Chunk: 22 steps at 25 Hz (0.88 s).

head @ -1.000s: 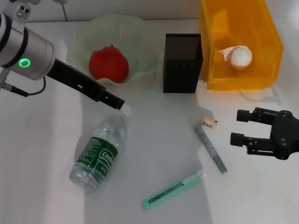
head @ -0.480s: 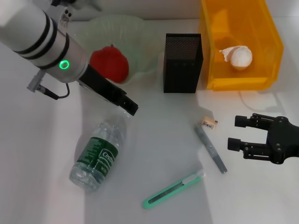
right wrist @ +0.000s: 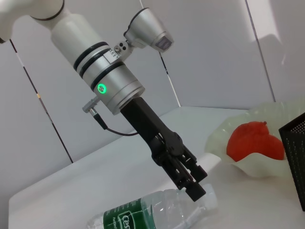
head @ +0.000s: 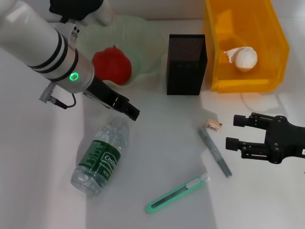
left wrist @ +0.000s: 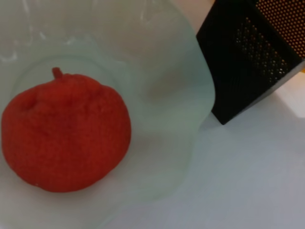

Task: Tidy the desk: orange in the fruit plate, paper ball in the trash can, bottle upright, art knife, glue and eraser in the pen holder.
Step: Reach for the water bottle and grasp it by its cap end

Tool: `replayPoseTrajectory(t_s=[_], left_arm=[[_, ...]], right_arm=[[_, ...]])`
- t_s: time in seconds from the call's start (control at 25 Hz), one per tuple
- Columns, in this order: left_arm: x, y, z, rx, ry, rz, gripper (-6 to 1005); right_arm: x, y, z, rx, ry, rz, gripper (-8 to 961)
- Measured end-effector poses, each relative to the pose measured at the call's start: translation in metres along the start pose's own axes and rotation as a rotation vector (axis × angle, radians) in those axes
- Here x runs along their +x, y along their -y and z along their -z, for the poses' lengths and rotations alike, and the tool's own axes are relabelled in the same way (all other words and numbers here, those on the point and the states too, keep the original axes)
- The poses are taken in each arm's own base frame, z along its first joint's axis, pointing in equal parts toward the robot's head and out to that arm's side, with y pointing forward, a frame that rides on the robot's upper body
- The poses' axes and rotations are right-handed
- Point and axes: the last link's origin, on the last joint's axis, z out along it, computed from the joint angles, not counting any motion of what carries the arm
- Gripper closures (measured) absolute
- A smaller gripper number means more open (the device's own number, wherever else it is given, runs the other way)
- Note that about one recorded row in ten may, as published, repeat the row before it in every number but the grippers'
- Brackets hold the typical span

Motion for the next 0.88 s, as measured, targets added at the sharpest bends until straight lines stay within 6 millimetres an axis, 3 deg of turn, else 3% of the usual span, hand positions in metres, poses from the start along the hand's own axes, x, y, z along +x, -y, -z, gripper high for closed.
replayPoseTrajectory(t_s=[0.88], left_arm=[[-0.007, 0.001, -0.016, 0.01, 0.007, -0.002, 206]], right_arm=[[0.0, 0.002, -0.003, 0.009, 0.014, 0.001, 165]])
